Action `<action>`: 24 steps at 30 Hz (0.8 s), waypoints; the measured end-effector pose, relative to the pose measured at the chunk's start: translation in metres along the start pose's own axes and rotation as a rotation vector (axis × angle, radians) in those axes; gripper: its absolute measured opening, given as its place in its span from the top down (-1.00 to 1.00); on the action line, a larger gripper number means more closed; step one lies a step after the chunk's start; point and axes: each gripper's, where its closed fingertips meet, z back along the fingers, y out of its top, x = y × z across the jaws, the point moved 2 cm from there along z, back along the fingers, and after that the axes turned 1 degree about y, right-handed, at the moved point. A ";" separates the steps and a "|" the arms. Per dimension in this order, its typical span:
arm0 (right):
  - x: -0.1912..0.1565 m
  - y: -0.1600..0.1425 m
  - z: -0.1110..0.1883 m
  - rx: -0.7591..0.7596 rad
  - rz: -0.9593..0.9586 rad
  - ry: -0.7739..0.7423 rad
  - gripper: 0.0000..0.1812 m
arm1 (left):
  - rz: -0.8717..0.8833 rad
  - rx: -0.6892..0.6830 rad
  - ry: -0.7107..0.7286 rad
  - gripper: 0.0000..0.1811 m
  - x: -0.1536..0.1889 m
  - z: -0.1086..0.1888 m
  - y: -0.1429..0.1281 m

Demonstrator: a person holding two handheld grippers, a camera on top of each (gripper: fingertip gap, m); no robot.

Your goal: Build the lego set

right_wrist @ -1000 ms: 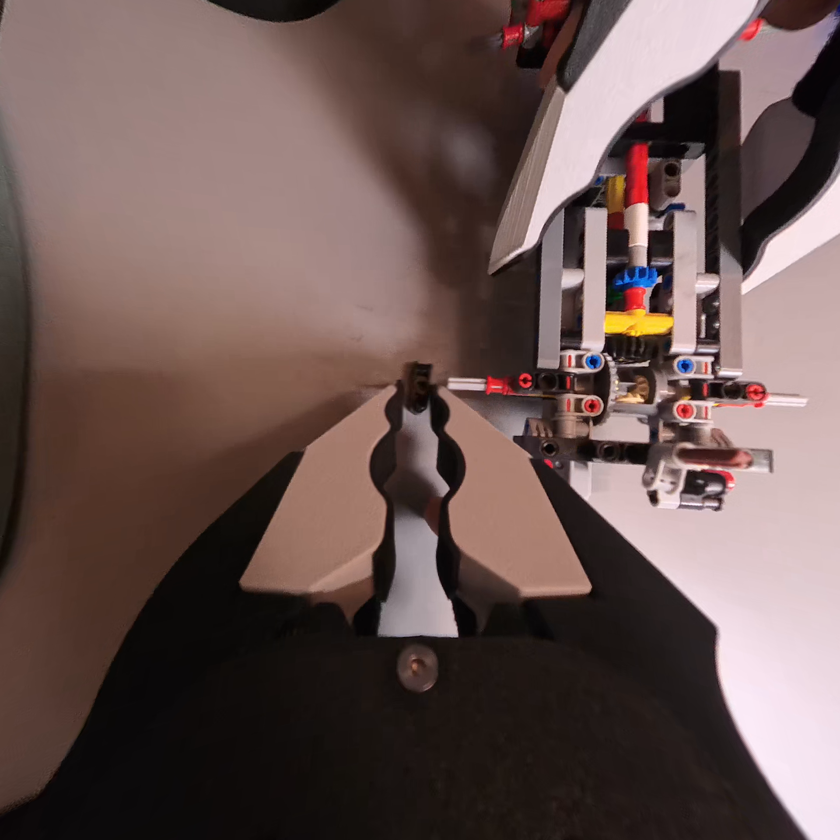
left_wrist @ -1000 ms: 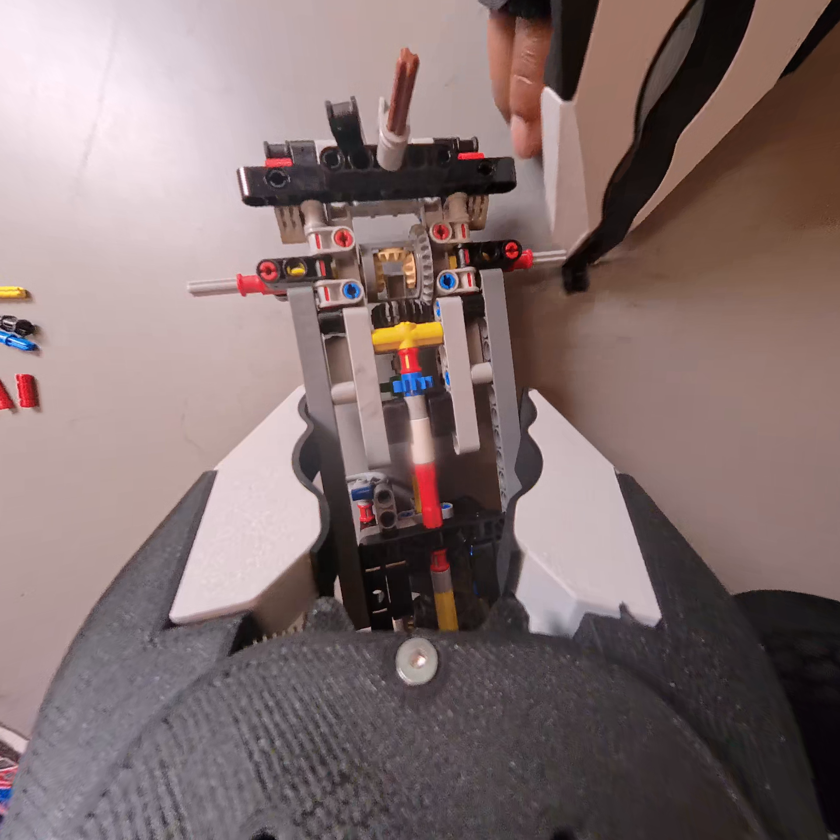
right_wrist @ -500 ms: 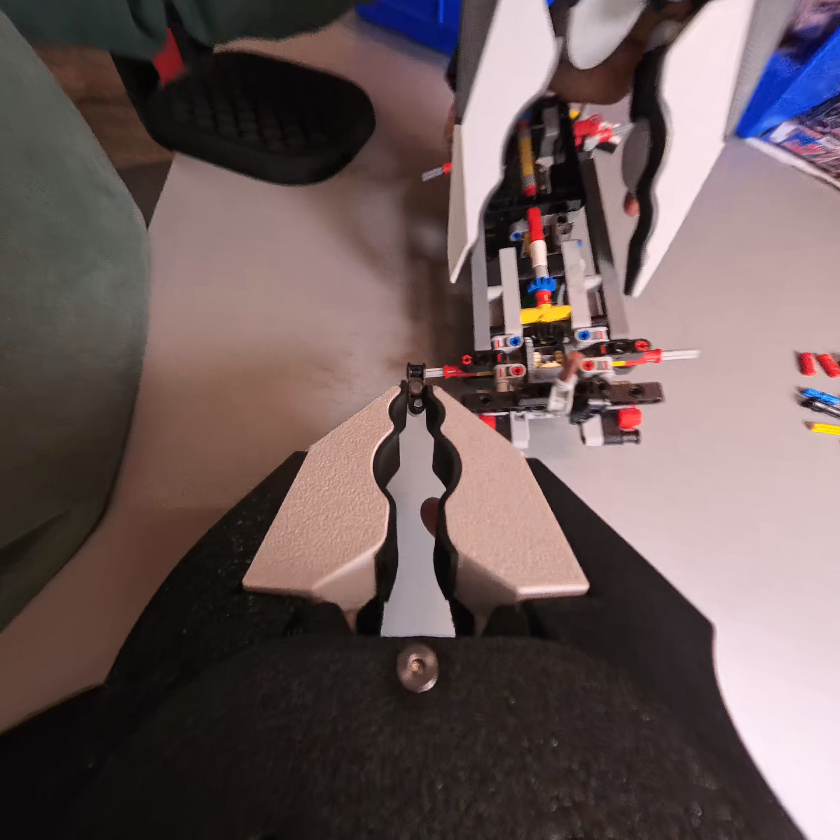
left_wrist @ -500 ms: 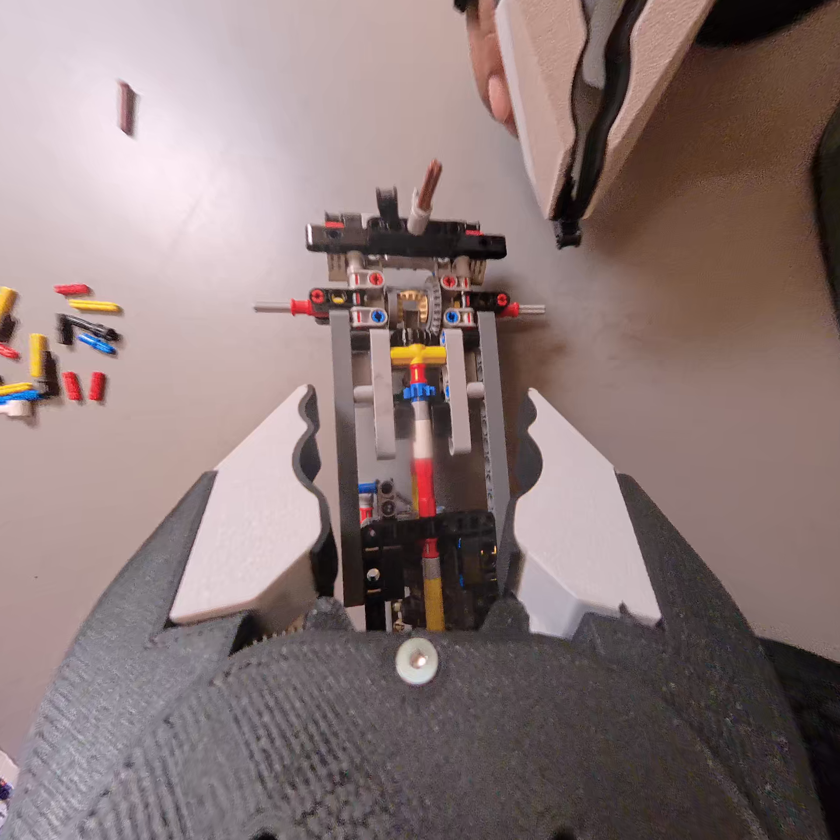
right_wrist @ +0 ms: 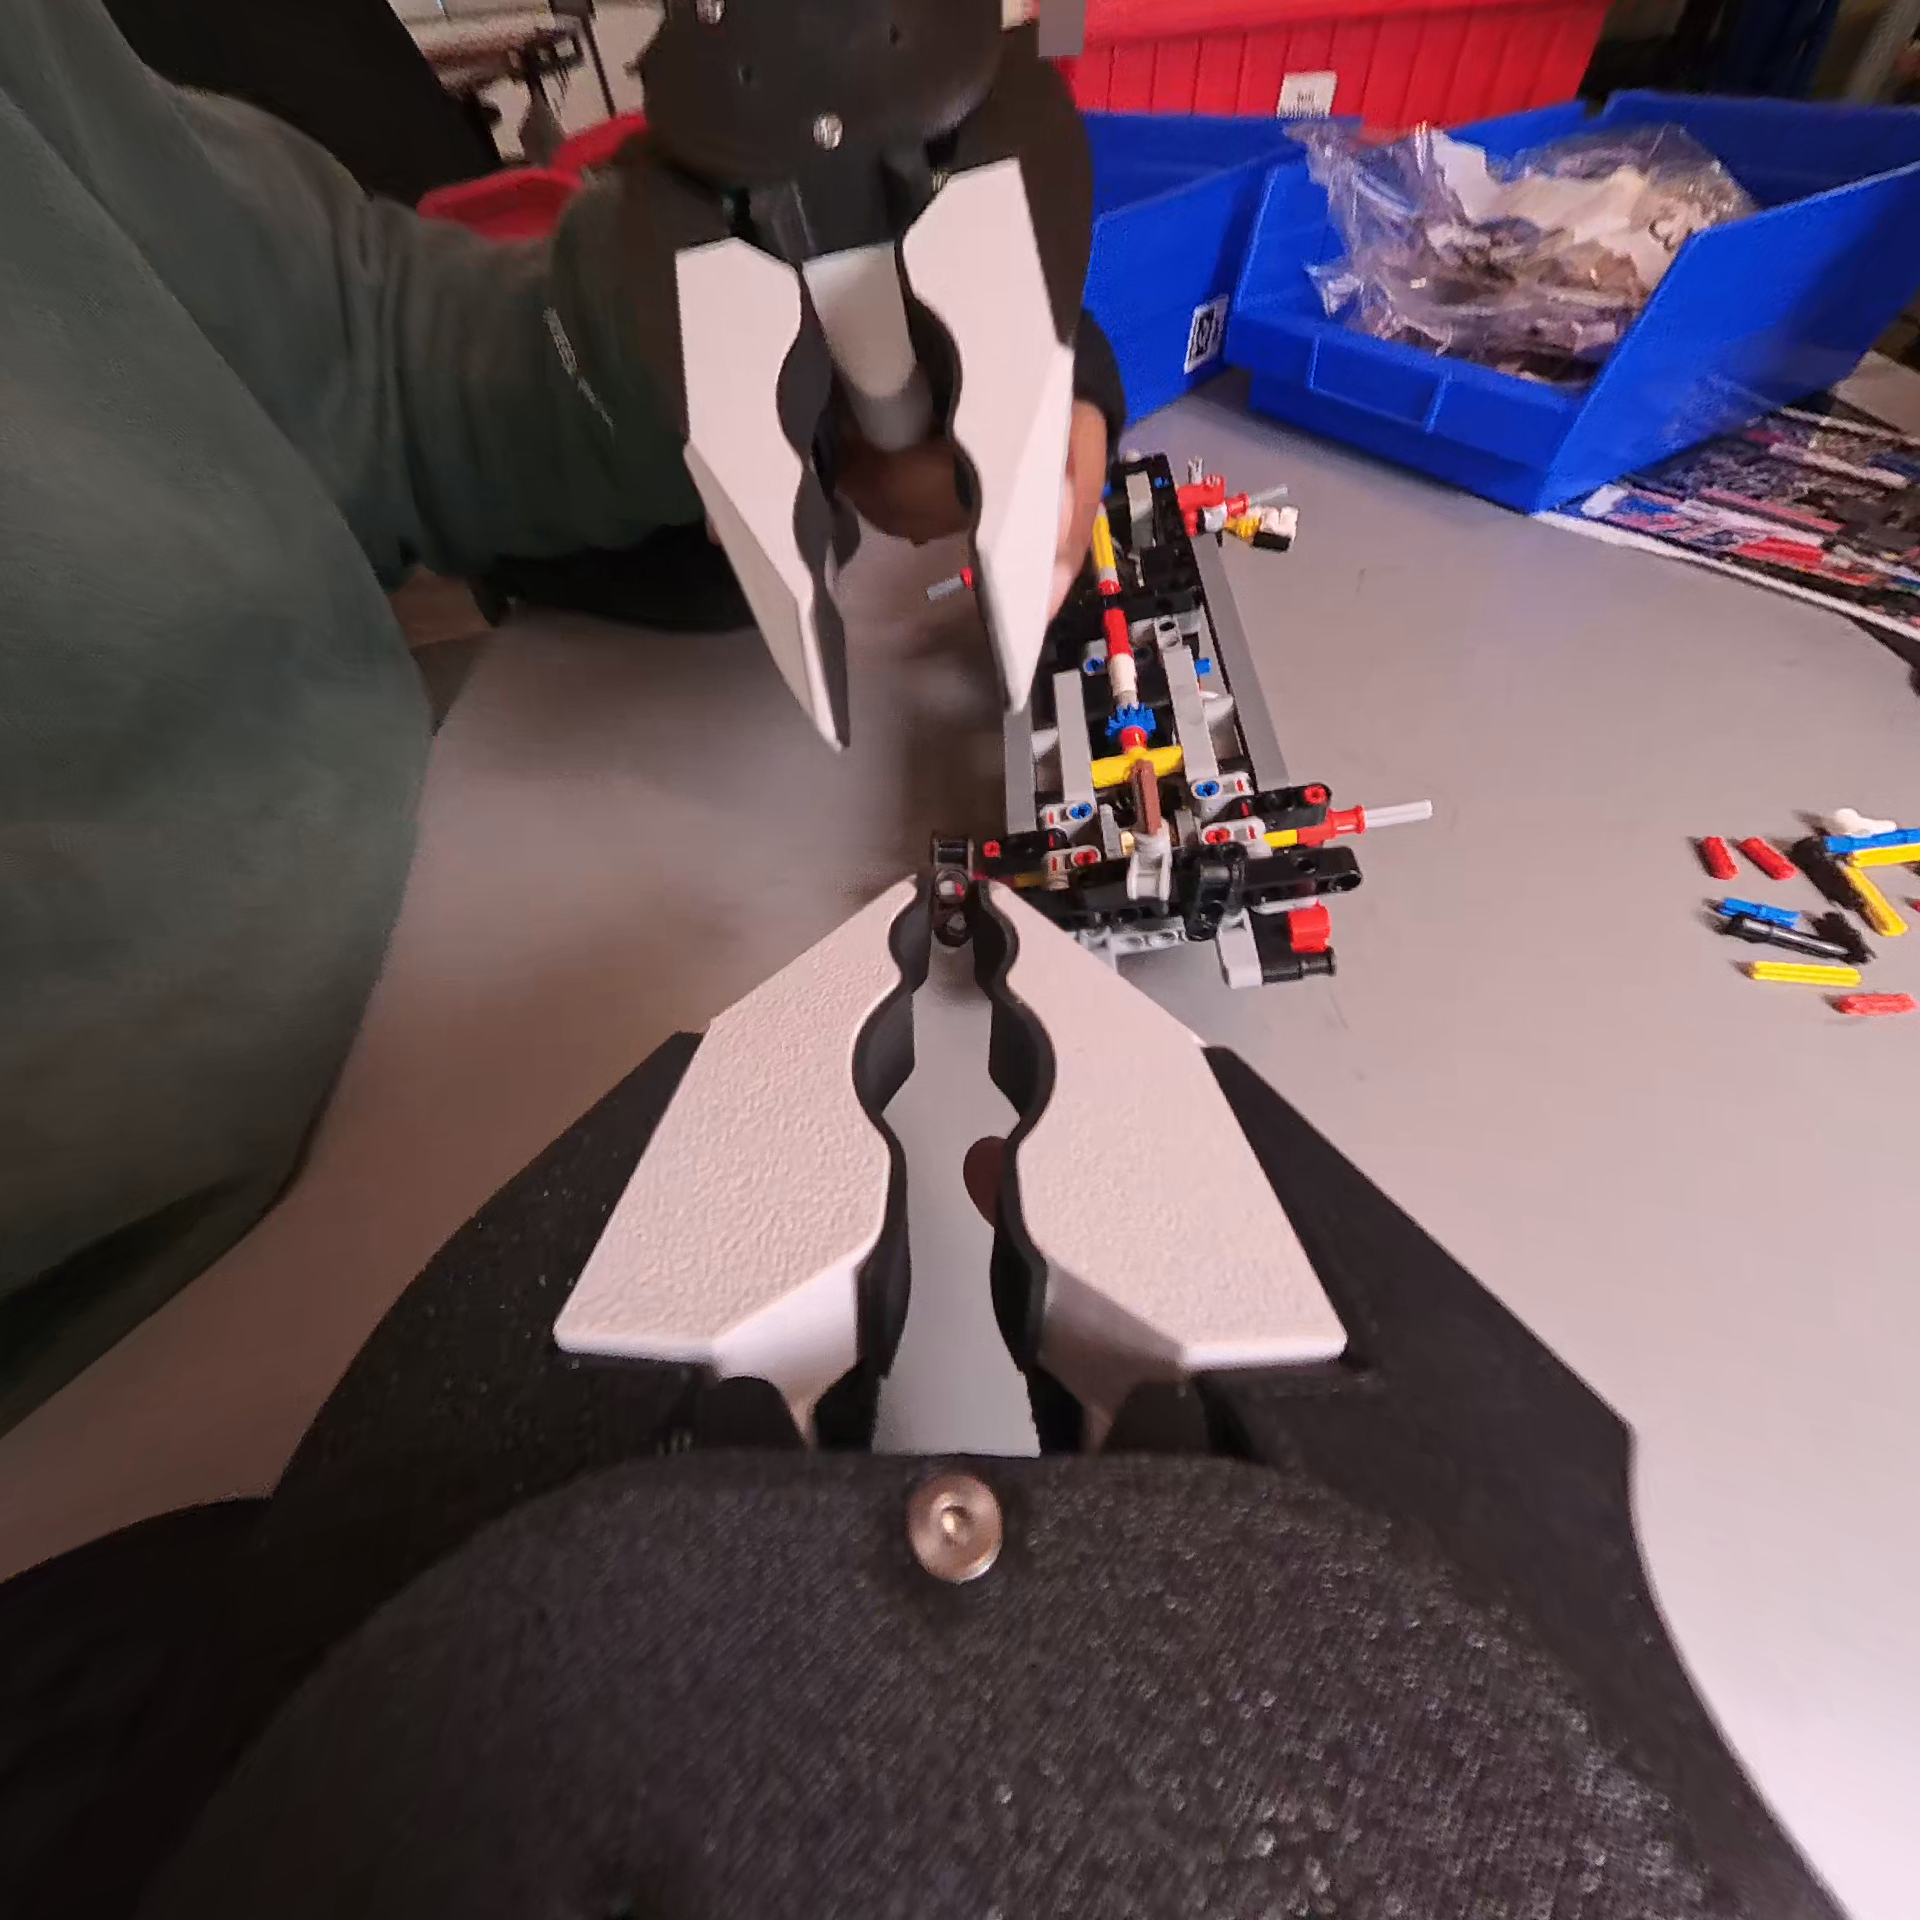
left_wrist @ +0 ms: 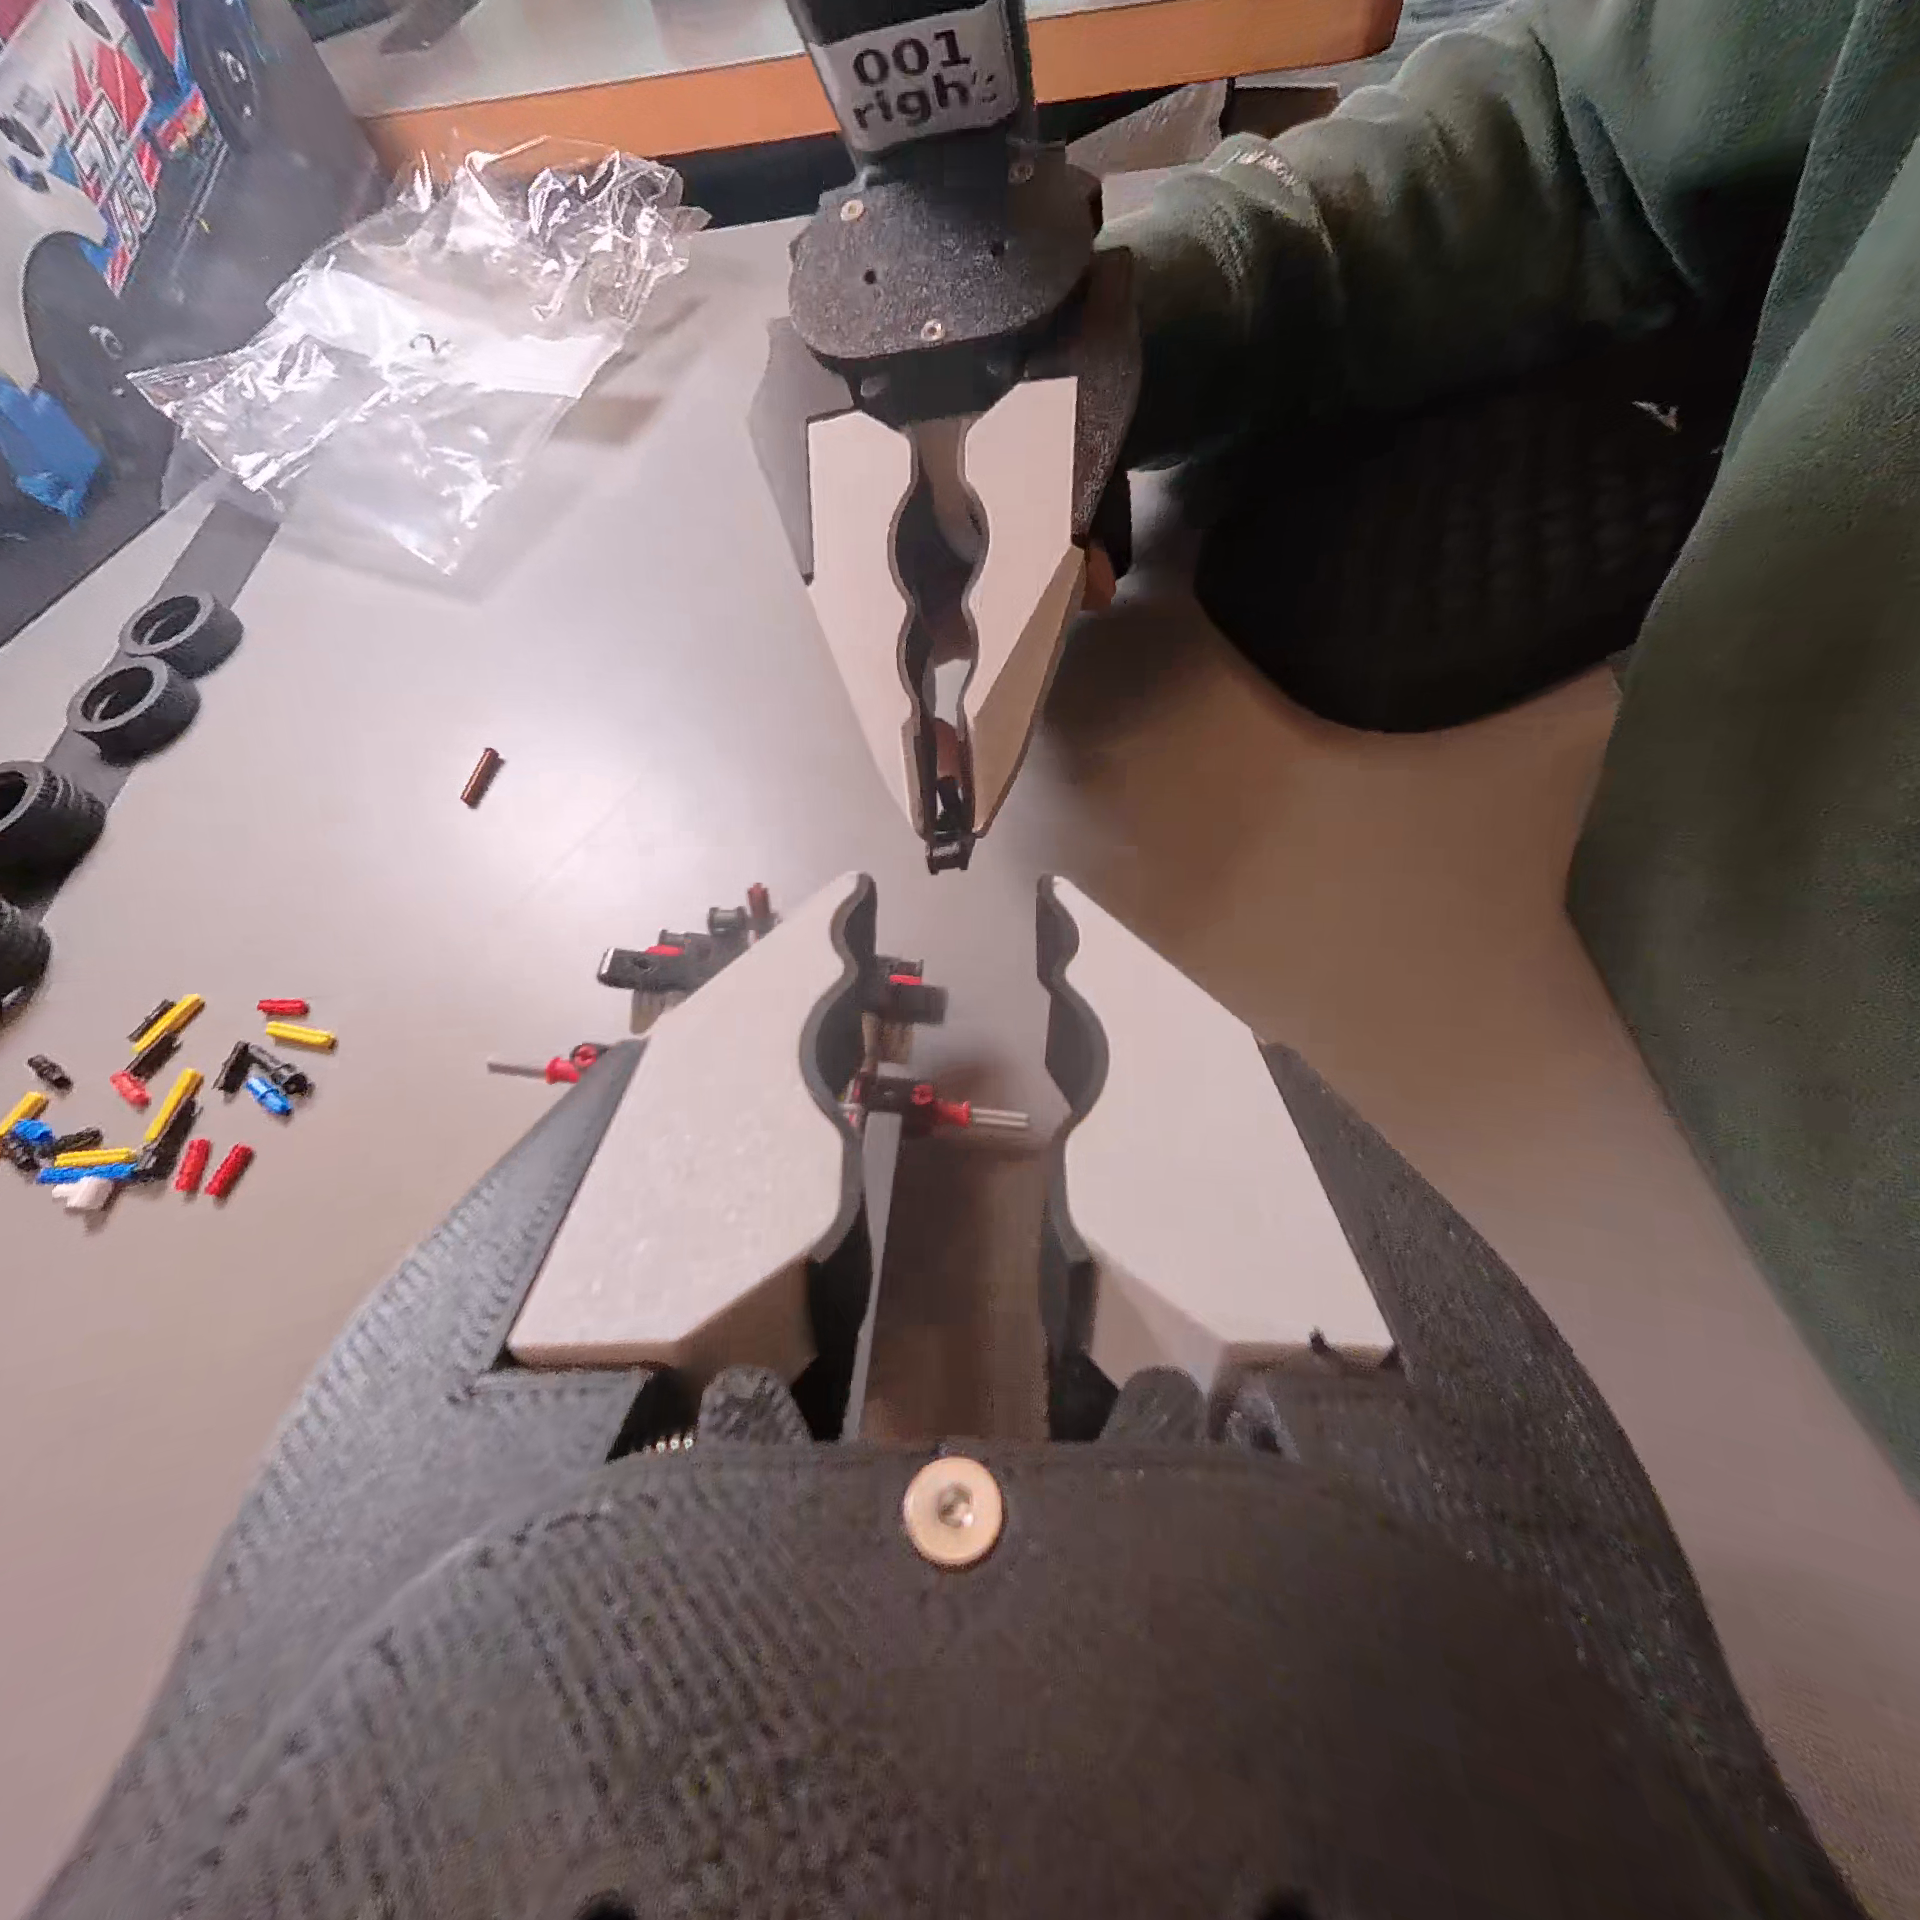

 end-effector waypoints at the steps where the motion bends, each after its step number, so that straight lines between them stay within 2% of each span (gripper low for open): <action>1: -0.003 0.001 0.000 0.030 -0.006 0.013 0.96 | -0.003 0.006 -0.003 0.68 0.004 -0.003 0.001; 5: -0.013 0.000 -0.003 0.033 0.000 0.056 0.96 | -0.047 0.023 0.007 0.69 0.016 -0.014 -0.003; 13: -0.026 -0.001 -0.009 0.033 -0.007 0.116 0.96 | -0.064 0.019 -0.027 0.91 0.027 -0.022 -0.010; 20: -0.026 -0.003 -0.010 0.042 -0.054 0.143 0.96 | -0.053 0.013 -0.039 0.91 0.028 -0.022 -0.012; 24: -0.022 0.001 -0.008 0.078 -0.082 0.134 0.96 | 0.020 0.039 -0.035 0.92 0.023 -0.021 -0.009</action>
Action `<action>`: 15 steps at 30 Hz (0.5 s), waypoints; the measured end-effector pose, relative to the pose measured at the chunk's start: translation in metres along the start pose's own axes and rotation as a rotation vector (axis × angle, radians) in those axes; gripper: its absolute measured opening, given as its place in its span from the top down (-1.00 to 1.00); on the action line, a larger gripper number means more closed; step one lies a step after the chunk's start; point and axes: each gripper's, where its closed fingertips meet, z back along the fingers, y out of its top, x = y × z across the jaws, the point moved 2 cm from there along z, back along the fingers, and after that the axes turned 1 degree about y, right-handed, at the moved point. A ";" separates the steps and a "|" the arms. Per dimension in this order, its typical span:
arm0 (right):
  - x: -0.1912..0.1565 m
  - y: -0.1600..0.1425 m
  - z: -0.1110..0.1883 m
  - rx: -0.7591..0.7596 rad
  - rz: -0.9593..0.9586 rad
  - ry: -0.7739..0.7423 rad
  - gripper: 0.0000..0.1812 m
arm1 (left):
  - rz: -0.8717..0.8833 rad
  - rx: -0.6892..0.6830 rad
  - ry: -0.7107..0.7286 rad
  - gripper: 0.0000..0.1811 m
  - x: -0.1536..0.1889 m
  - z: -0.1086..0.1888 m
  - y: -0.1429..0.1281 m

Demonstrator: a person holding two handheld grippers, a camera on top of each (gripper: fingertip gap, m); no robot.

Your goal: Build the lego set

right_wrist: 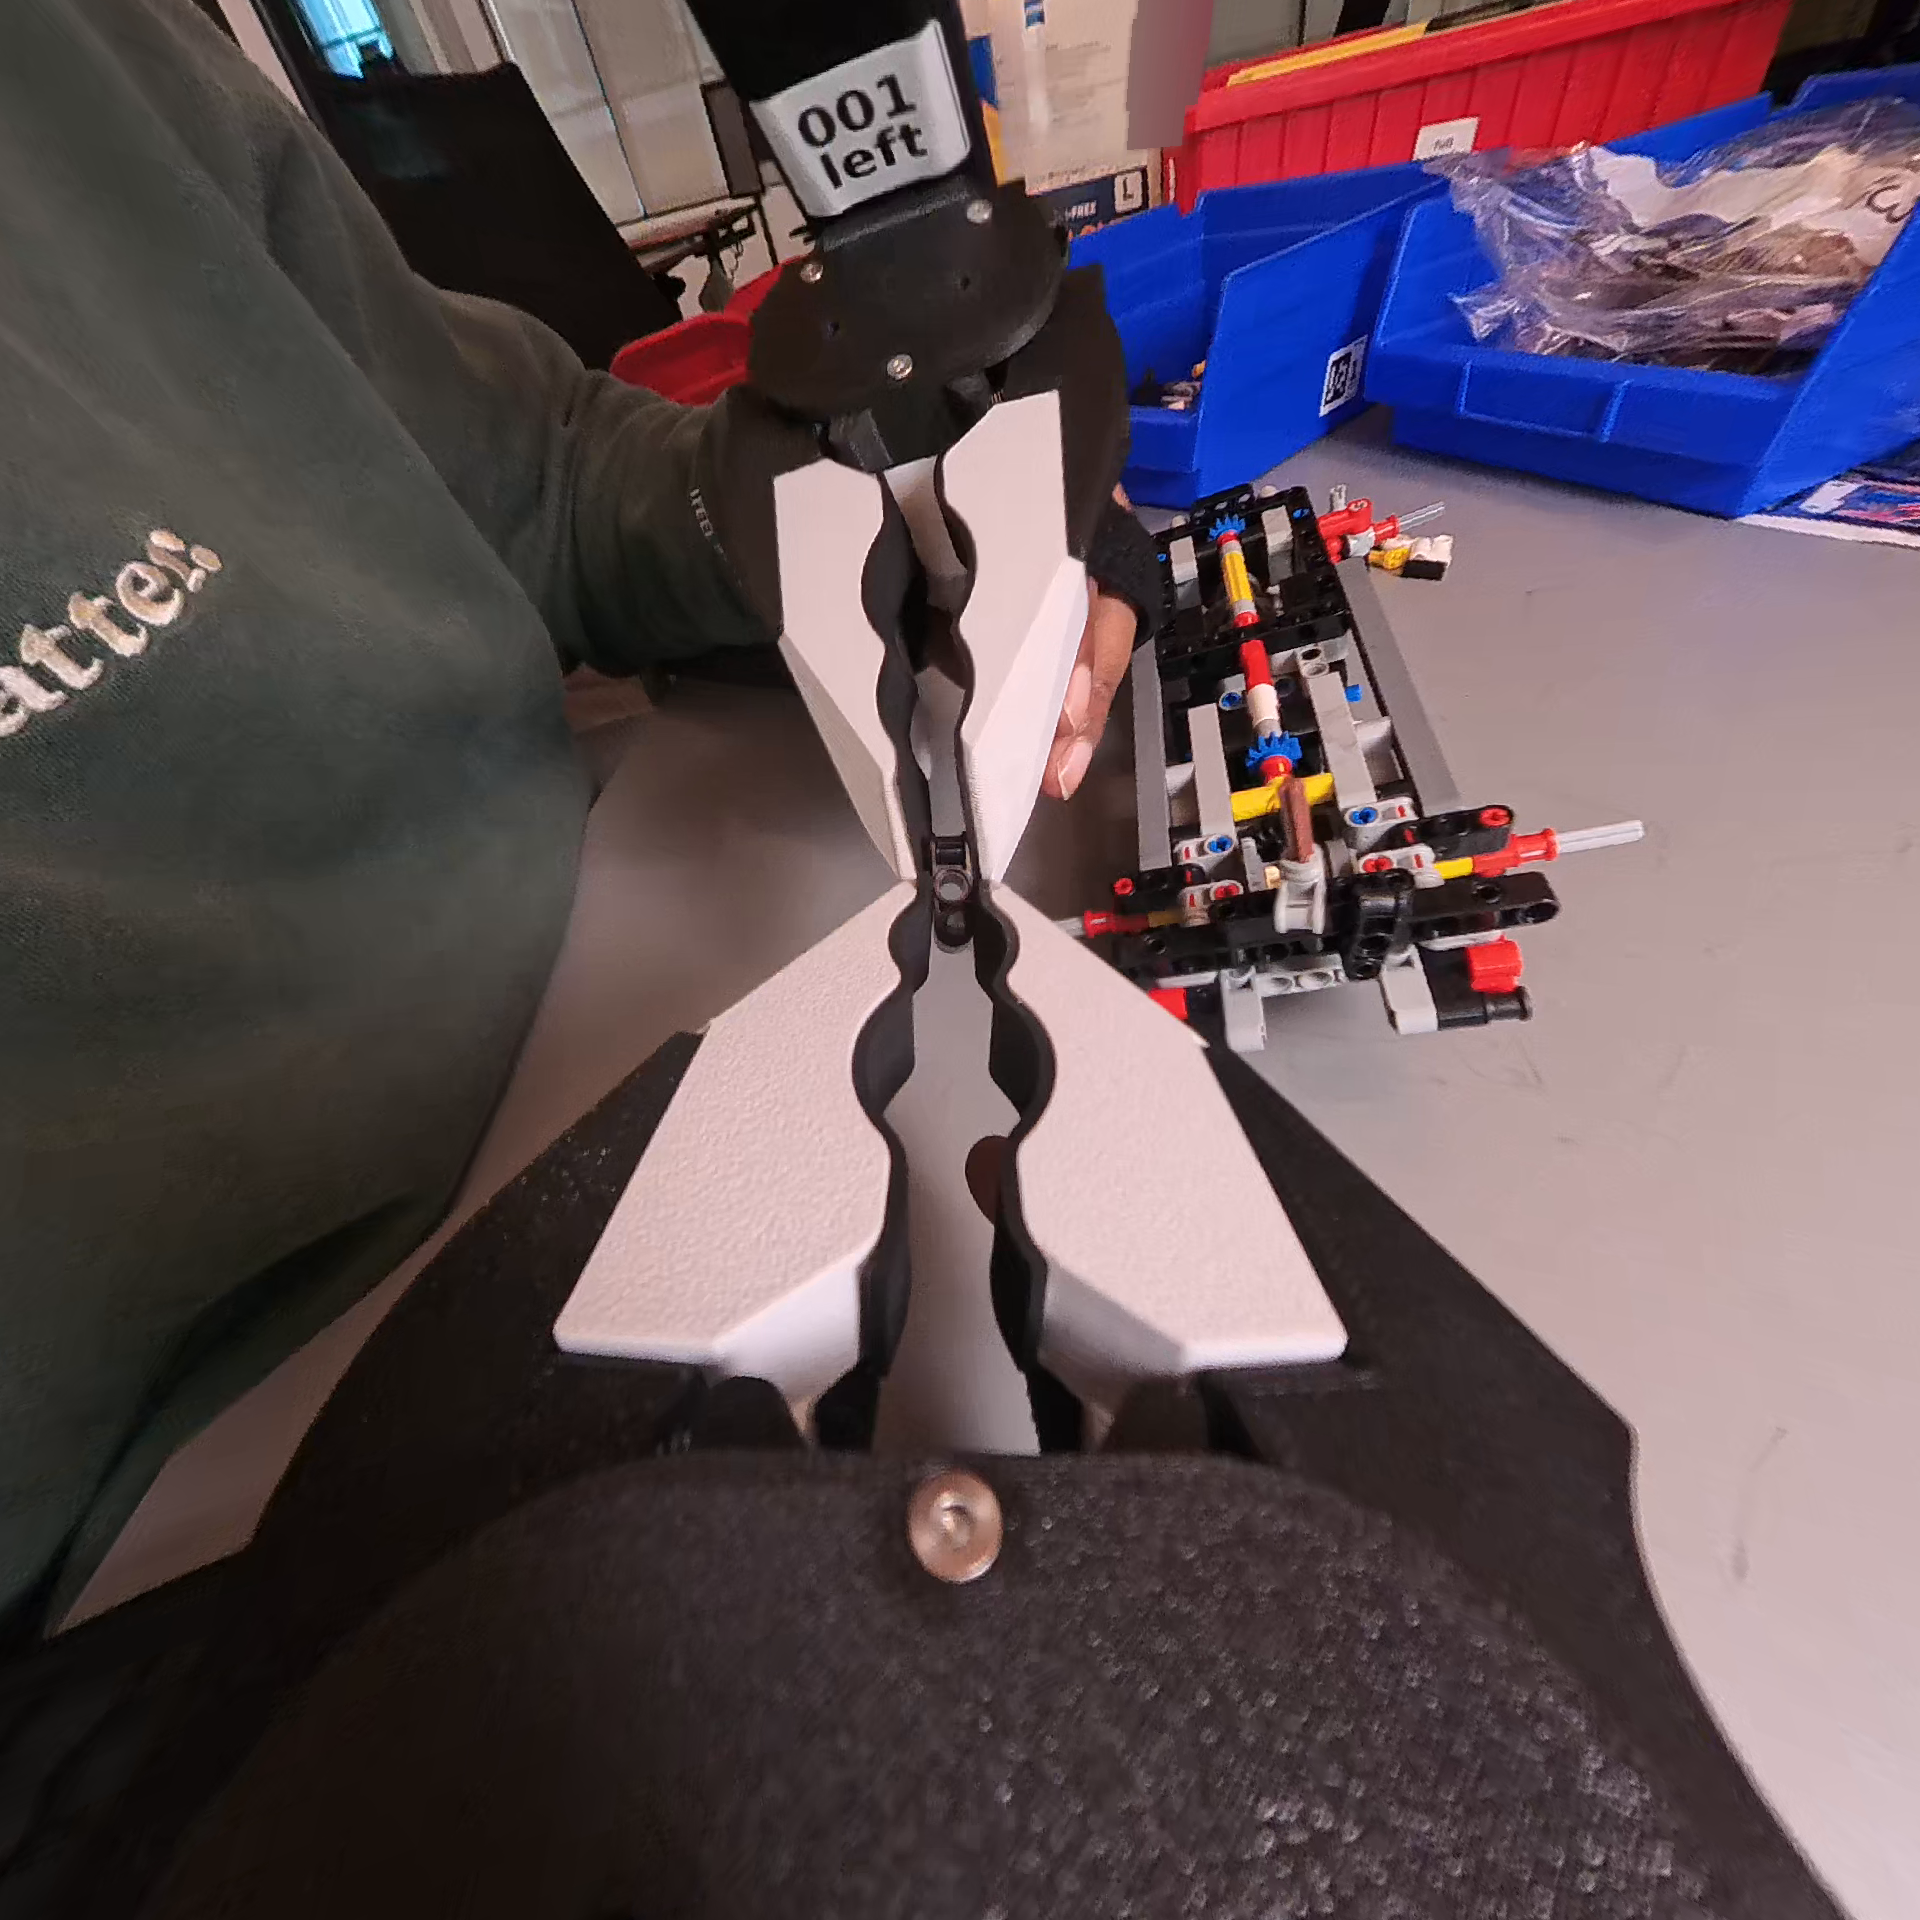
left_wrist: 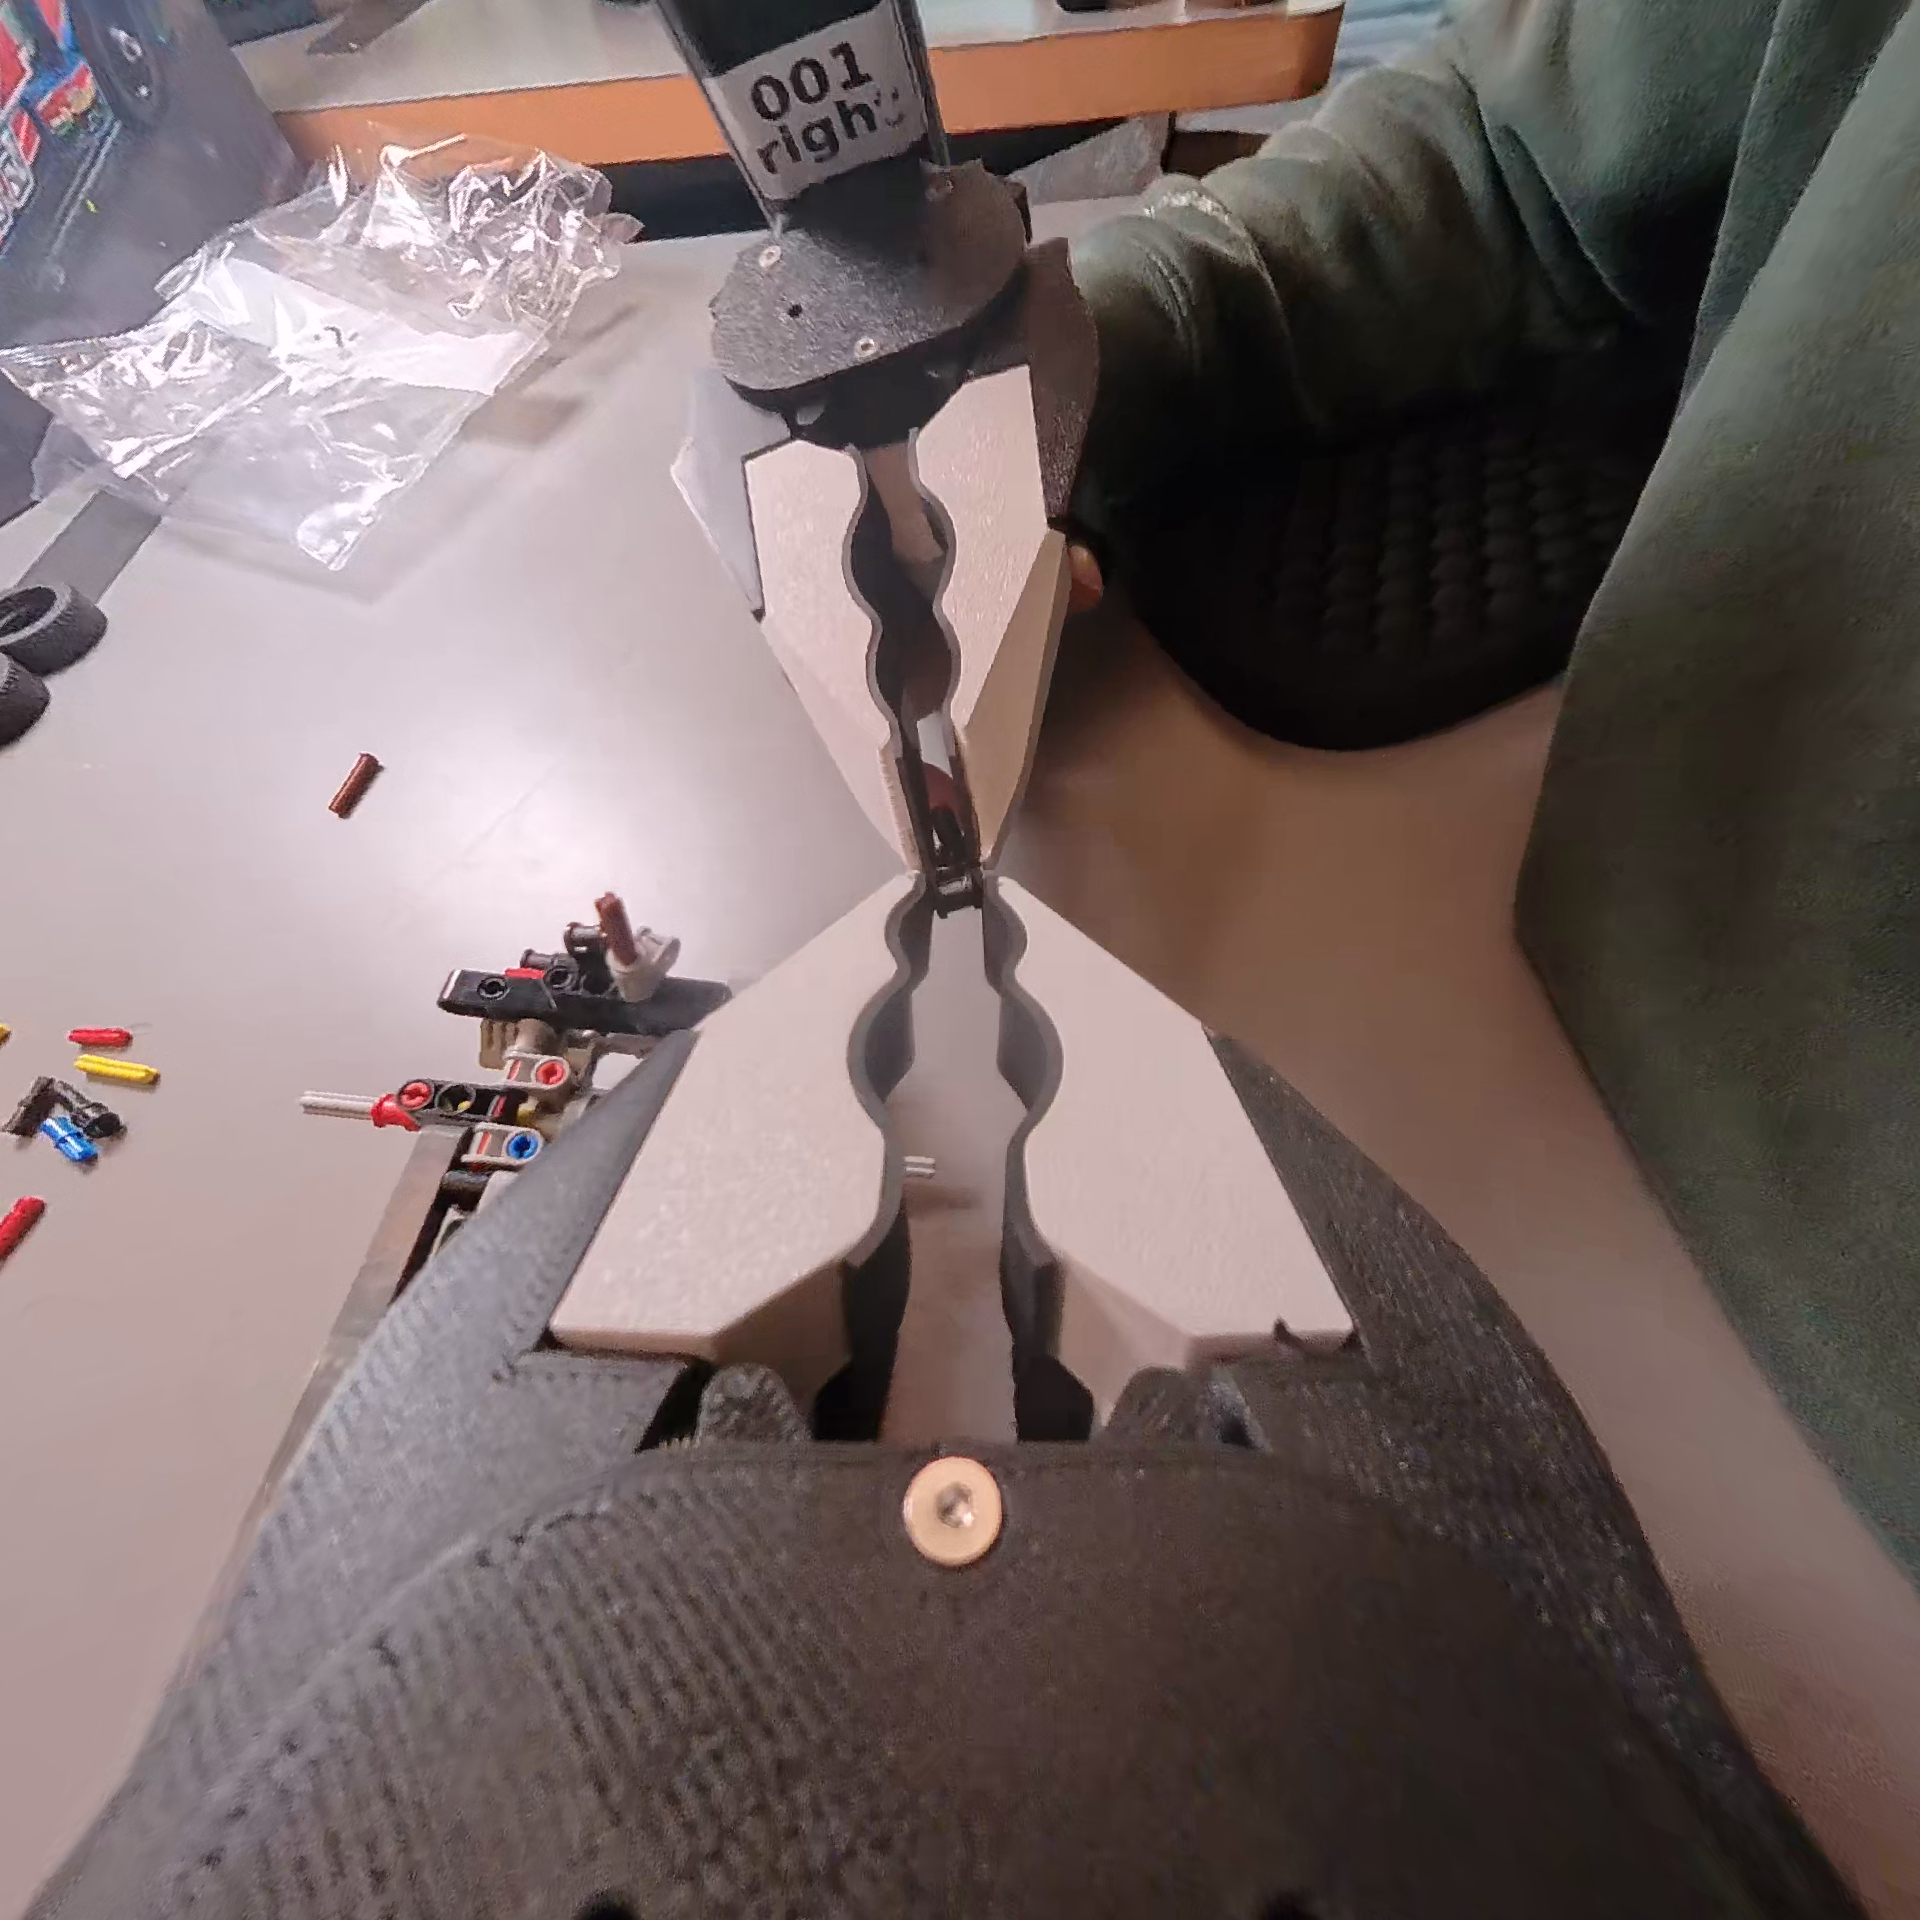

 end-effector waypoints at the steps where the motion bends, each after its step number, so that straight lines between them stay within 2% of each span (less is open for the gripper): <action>1: 0.001 0.003 0.001 0.017 -0.007 -0.002 0.96 | 0.024 0.018 0.000 0.92 -0.001 0.001 0.002; 8: 0.006 0.027 0.011 0.187 -0.060 -0.018 0.96 | 0.217 0.208 0.004 0.92 -0.013 0.009 0.022; 15: 0.004 0.040 0.016 0.289 -0.035 -0.036 0.94 | 0.504 0.372 -0.127 0.93 -0.017 0.015 0.034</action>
